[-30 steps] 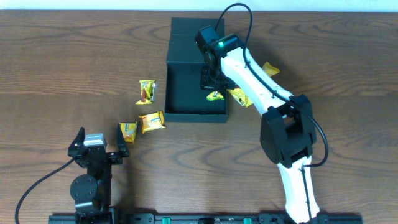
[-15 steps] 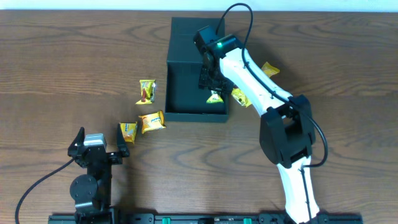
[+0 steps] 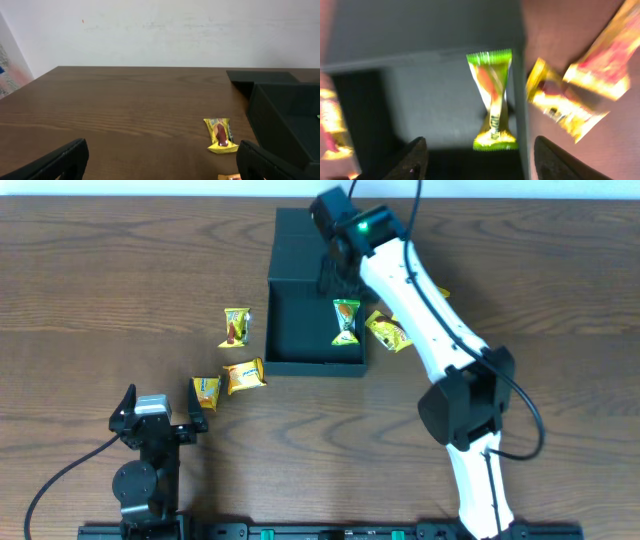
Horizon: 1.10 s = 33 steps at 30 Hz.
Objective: Pack container
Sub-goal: 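Lower the green packet into the black box and release, then move the right gripper to the yellow packet right of the box, then grasp the yellow chocolate packet and carry it into the box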
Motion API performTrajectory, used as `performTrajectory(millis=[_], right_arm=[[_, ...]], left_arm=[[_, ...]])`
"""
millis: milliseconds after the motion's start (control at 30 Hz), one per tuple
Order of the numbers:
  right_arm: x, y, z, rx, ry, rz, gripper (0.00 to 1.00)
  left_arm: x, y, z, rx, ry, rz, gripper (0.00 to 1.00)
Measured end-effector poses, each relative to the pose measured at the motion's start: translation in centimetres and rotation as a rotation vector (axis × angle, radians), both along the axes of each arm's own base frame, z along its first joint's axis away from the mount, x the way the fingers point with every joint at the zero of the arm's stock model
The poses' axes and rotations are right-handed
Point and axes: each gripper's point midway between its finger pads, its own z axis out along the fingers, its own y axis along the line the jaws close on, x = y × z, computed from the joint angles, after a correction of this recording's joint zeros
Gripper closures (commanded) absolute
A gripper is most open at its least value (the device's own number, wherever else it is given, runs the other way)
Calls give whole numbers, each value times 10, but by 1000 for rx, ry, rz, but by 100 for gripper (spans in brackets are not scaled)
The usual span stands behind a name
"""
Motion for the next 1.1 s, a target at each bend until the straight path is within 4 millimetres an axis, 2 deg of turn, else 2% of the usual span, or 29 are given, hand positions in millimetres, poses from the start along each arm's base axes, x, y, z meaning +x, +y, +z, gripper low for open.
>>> performTrajectory(millis=[67, 133, 233, 267, 367, 500, 600, 733, 800, 933, 1100], right_arm=[[7, -8, 24, -19, -69, 30, 31], [6, -27, 40, -79, -91, 71, 33], [8, -63, 42, -171, -77, 73, 32], [10, -74, 36, -191, -64, 67, 32], [13, -100, -3, -236, 4, 52, 32], [5, -117, -56, -235, 110, 86, 37], [-8, -122, -83, -226, 177, 136, 34], [-8, -118, -92, -213, 184, 210, 30], [-7, -114, -98, -197, 175, 239, 33], [-18, -111, -115, -172, 212, 282, 33], [-22, -101, -124, -120, 221, 344, 34]], left_arm=[[0, 0, 0, 0, 0, 0, 5], [0, 0, 0, 0, 0, 0, 5], [0, 0, 0, 0, 0, 0, 5], [0, 0, 0, 0, 0, 0, 4], [0, 0, 0, 0, 0, 0, 4], [0, 0, 0, 0, 0, 0, 5], [0, 0, 0, 0, 0, 0, 5], [0, 0, 0, 0, 0, 0, 5], [0, 0, 0, 0, 0, 0, 5], [0, 0, 0, 0, 0, 0, 5], [0, 0, 0, 0, 0, 0, 5]])
